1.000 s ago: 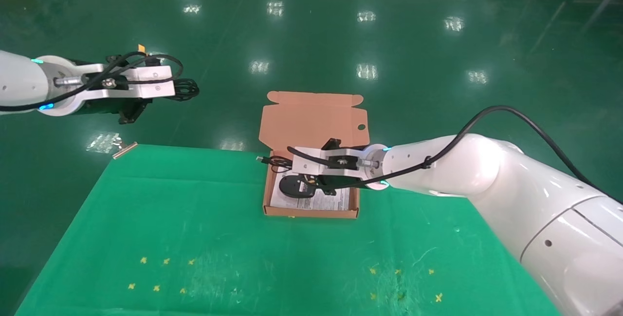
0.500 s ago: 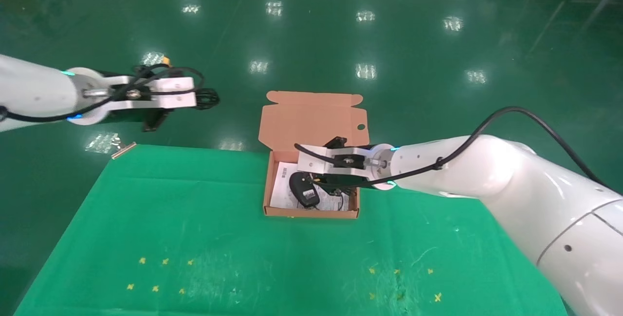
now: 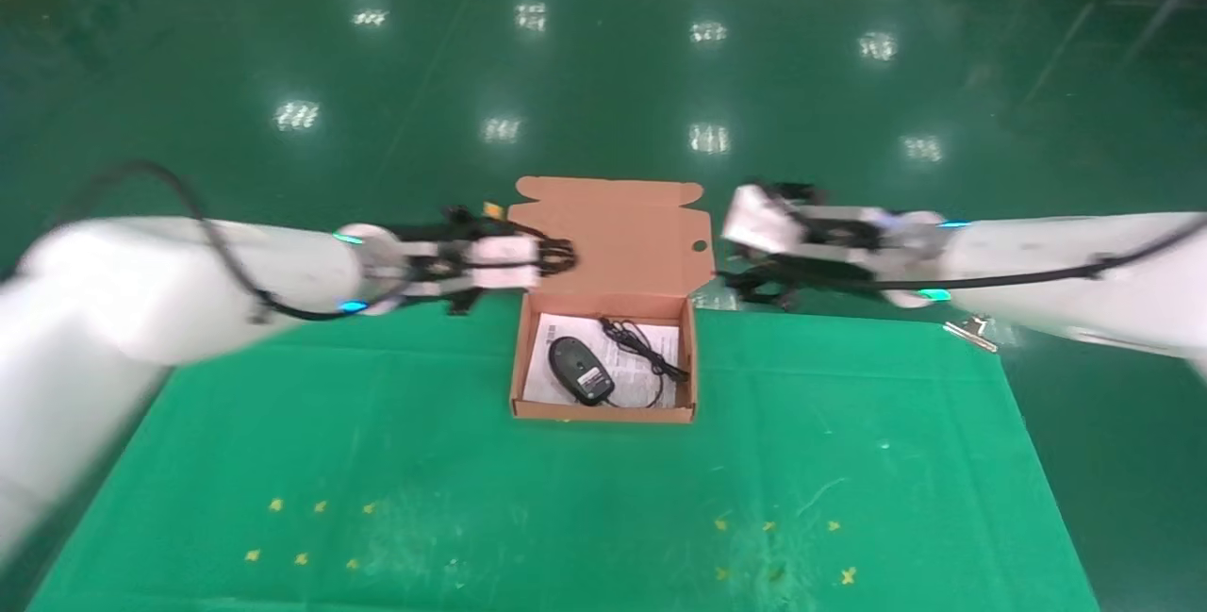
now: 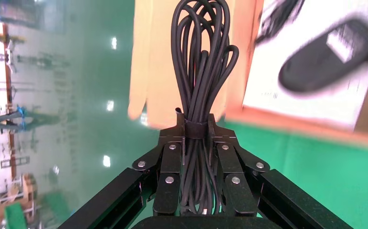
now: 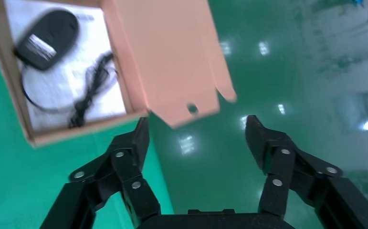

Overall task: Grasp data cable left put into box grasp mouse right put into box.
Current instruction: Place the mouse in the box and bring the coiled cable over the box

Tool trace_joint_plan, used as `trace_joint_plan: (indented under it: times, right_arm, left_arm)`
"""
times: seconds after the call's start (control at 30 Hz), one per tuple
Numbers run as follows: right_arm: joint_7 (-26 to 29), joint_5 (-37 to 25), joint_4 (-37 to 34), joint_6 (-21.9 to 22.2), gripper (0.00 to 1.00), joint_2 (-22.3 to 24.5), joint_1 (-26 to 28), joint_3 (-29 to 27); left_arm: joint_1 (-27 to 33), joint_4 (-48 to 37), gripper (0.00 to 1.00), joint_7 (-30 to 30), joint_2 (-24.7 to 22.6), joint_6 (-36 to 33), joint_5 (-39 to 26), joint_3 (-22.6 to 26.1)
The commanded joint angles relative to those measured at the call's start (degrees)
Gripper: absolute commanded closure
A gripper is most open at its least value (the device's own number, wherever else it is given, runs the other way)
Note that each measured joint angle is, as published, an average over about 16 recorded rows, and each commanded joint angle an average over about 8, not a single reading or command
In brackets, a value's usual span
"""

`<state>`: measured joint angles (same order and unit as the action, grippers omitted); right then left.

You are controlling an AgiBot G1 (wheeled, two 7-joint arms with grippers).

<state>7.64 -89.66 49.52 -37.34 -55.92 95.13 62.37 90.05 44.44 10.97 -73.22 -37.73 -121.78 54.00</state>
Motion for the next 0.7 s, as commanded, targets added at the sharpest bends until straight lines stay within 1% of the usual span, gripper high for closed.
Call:
trace_joint_plan:
  times: [0.03, 0.13, 0.23, 0.37, 0.47, 0.5, 0.7]
  right_arm:
    - [1.03, -0.07, 2.07, -0.28, 0.0, 2.87, 0.13, -0.27]
    - [3.35, -0.55, 5.89, -0.77, 0.0, 6.58, 0.28, -0.44]
    - [5.63, -1.02, 9.42, -1.14, 0.0, 9.74, 0.46, -0.63]
    - [8.32, -1.62, 13.33, -1.39, 0.0, 12.91, 0.56, -0.81]
    - [10.07, -2.3, 15.49, -1.34, 0.0, 14.33, 0.48, -0.77]
    - [10.52, -2.53, 16.0, -1.3, 0.0, 14.6, 0.45, -0.73]
    - [12.17, -3.6, 17.74, -1.11, 0.0, 15.51, 0.39, -0.56]
  left_arm:
    - [-0.79, -4.92, 1.0, -3.73, -3.32, 3.64, 1.95, 0.06]
    - [-1.8, -6.81, 1.0, -9.16, -4.89, 6.41, 6.37, 1.7]
    - [-2.59, -6.89, 1.0, -13.42, -5.17, 7.97, 10.89, 3.77]
    - [-2.91, -6.99, 1.0, -17.48, -5.24, 9.12, 16.28, 6.08]
    - [-2.77, -7.17, 1.0, -19.96, -5.25, 9.47, 19.97, 7.52]
    - [-2.7, -7.22, 0.94, -20.63, -5.25, 9.5, 20.95, 7.92]
    - [-2.28, -8.15, 0.19, -23.02, -5.43, 9.66, 24.93, 9.62]
